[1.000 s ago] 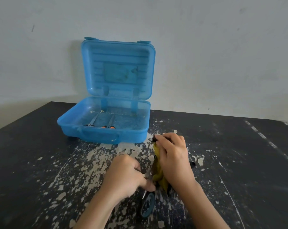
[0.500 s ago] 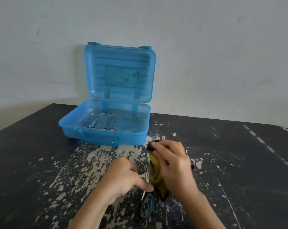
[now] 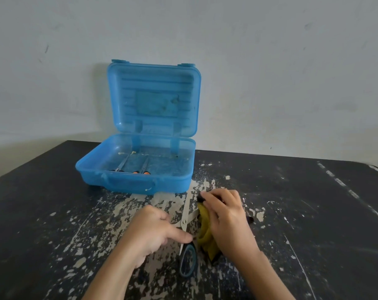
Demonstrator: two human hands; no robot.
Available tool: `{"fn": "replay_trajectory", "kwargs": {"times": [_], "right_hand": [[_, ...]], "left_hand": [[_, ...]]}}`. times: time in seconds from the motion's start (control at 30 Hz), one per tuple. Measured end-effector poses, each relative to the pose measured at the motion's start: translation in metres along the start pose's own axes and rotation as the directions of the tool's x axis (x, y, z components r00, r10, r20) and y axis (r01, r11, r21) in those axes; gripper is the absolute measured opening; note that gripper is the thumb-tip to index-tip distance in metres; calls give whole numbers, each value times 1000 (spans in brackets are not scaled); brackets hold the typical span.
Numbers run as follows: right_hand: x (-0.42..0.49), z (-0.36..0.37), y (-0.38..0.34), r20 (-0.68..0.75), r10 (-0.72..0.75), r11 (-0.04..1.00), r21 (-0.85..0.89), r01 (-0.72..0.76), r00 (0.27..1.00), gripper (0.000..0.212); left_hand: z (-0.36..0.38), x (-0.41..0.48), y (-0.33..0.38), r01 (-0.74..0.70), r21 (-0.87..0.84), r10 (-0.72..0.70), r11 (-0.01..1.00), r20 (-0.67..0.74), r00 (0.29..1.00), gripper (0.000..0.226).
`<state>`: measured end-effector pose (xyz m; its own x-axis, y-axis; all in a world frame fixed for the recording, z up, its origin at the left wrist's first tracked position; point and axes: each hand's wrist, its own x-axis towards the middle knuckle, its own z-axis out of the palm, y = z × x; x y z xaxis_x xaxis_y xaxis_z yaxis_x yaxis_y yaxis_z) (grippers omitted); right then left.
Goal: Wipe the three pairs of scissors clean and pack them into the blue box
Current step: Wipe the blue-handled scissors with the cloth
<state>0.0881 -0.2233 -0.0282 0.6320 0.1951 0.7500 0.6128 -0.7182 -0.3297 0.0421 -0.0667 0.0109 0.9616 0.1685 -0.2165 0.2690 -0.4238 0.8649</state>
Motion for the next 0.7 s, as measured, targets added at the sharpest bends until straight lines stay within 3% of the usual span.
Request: {"fn": "replay_trajectory", "kwargs": {"times": [0.17, 0.3, 0.4, 0.5, 0.6, 0.7], "right_hand": [[1, -8, 30, 39, 333, 943, -46, -331, 942, 17], [4, -10, 23, -48, 426, 889, -164, -428, 903, 28], [7, -6, -8, -131, 220, 968, -90, -232, 967, 26], [0, -2, -35, -54, 25, 999, 32, -23, 998, 44], [-5, -3, -50, -4, -95, 985, 145, 95, 995, 18], [-7, -1, -55, 85, -176, 975, 151, 162, 981, 31]], "left_hand": [[-8, 3, -3, 49, -121, -41, 991, 62, 997, 43], [-8, 7, -7, -49, -220, 39, 974, -50, 998, 45], [-4, 7, -6, -93, -277, 77, 956, -69, 995, 43], [0, 8, -3, -131, -362, 93, 923, -119, 989, 45], [3, 9, -2, -162, -419, 98, 893, -170, 981, 45], [1, 8, -4, -94, -472, 47, 876, -110, 993, 40]]}}
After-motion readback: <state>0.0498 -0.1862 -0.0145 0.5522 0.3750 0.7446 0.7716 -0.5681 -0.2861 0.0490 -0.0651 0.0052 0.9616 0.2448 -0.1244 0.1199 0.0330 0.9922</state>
